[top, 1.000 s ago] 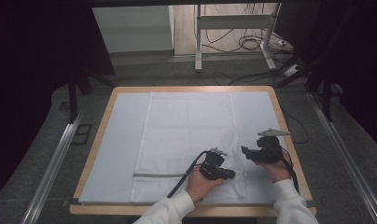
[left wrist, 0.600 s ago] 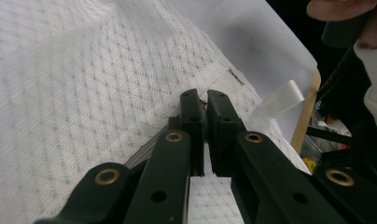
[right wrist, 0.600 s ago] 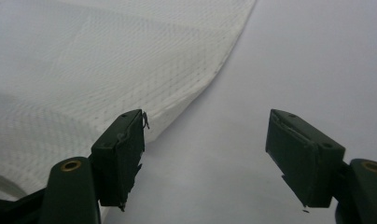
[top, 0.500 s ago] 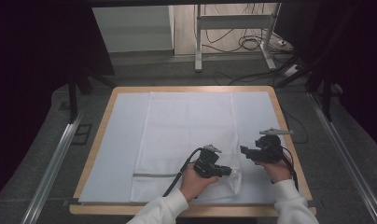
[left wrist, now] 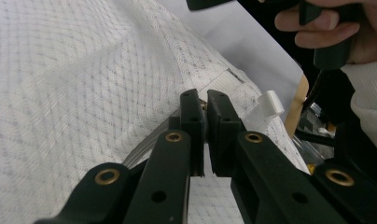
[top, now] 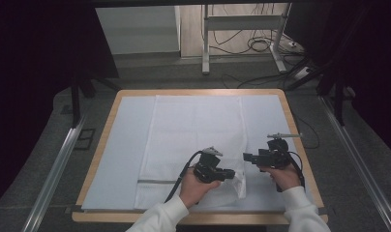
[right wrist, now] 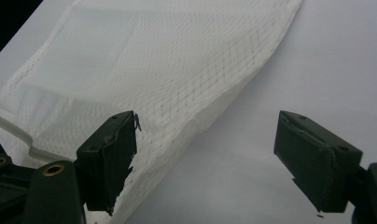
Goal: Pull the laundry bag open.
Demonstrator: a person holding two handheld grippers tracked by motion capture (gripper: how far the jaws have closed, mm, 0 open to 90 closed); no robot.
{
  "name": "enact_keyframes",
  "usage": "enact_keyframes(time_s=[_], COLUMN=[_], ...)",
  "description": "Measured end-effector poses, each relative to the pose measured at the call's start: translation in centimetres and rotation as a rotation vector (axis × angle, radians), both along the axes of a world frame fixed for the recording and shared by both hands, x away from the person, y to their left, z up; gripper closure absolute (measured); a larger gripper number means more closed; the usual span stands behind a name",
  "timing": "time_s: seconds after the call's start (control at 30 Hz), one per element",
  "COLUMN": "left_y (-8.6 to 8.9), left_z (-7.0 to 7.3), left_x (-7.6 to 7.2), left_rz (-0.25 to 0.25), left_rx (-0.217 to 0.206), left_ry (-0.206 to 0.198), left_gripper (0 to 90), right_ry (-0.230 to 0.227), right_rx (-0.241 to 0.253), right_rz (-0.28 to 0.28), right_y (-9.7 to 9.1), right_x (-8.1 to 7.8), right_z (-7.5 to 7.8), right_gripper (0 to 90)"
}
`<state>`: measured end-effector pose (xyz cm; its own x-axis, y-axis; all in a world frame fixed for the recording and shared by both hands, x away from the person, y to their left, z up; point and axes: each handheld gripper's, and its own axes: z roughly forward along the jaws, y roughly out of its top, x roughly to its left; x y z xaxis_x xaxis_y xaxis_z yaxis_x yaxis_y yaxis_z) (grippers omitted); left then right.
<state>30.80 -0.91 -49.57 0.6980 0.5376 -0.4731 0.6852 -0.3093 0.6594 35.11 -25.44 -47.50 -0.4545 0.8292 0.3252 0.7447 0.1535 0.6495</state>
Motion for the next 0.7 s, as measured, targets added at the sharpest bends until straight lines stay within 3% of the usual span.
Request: enact_keyframes(time_s=[0.7], left_y=[0.4], left_z=[0.3], left_x=[-0.2], left_rz=[0.0], left_rx=[-0.006], left_ry=[-0.007], left_gripper=[86.1], right_ry=[0.07], right_rx=[0.031], right_rz=[0.03], right_y=[1.4], right_x=[0.0], right_z=[-0.5], right_gripper=[20.5])
